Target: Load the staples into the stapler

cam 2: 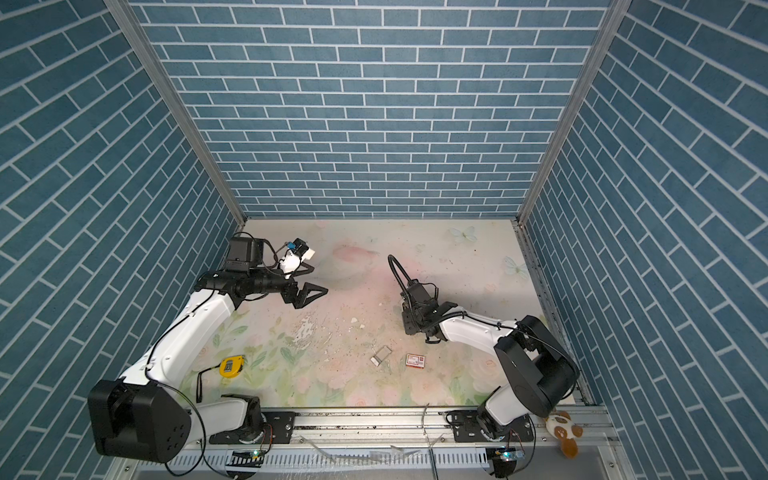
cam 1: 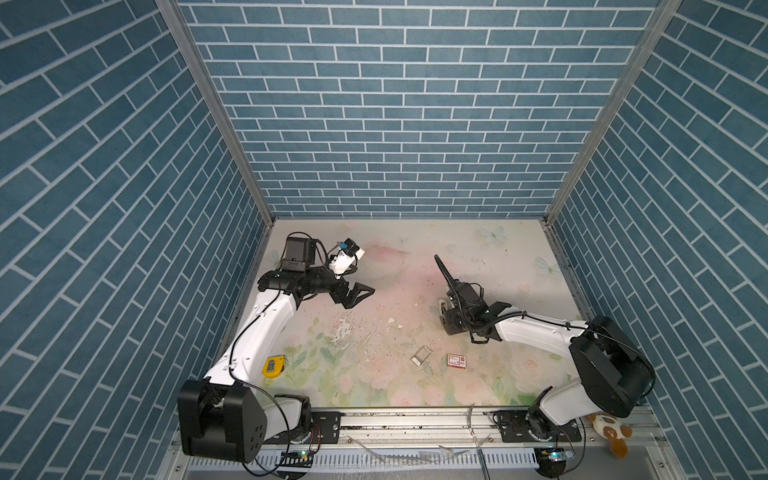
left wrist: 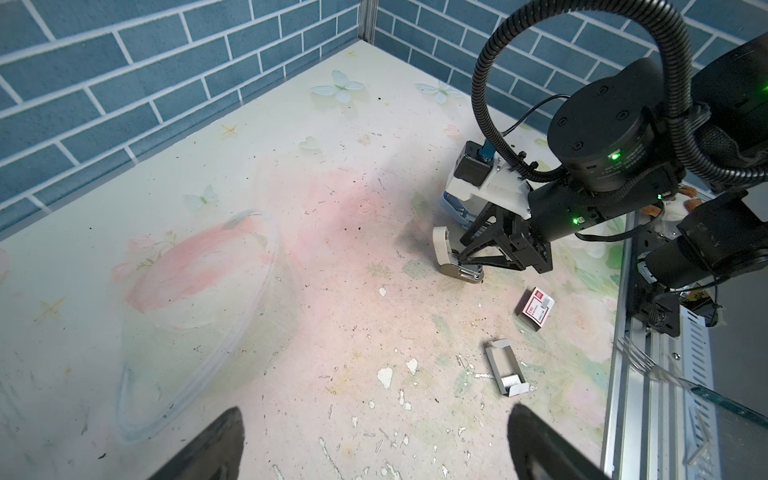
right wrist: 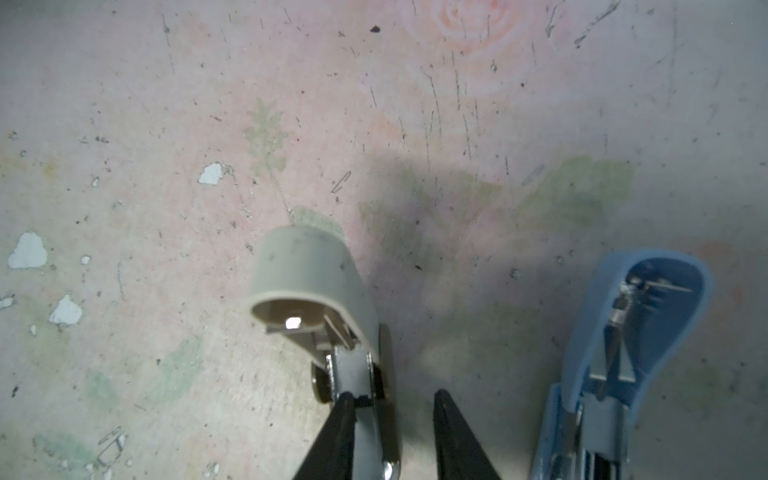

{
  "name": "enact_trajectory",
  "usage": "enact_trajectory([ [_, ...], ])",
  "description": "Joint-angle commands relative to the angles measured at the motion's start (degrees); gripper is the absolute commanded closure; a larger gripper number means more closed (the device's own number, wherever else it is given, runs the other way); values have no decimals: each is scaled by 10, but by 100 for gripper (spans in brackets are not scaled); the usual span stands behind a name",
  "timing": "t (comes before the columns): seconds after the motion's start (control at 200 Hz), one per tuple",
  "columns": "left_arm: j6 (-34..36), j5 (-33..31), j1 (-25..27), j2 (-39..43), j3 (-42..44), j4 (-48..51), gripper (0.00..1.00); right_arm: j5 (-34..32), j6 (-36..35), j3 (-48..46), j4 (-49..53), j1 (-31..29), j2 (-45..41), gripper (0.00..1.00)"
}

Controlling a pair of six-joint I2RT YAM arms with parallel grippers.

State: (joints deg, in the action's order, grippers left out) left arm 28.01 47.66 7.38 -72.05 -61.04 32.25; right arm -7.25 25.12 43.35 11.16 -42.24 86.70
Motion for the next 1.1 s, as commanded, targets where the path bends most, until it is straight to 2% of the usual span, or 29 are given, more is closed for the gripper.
enact_trajectory([
  [0.0, 3, 3, 3, 3, -1, 6, 0, 8, -13, 0, 6, 3, -9, 66],
  [0.265, 6, 0, 3, 1, -6, 9, 1, 57, -3, -45, -41, 3, -73, 59],
  [0.585, 26, -11, 3, -1, -20, 37, 0, 54, 4, -39, -29, 2, -39, 56],
  [0.735, 39, -18, 3, -3, -25, 53, 0, 33, 9, -39, -1, -17, -83, 57],
  [0.88, 51, -31, 3, 1, -26, 66, 0, 37, 17, -29, 46, -57, -125, 60],
  [1.025, 51, -34, 2, 12, -12, 67, 0, 16, 34, -7, 95, -123, -113, 68],
  [1.09, 52, -37, 3, 13, -9, 71, 0, 16, 44, -9, 92, -144, -108, 74],
])
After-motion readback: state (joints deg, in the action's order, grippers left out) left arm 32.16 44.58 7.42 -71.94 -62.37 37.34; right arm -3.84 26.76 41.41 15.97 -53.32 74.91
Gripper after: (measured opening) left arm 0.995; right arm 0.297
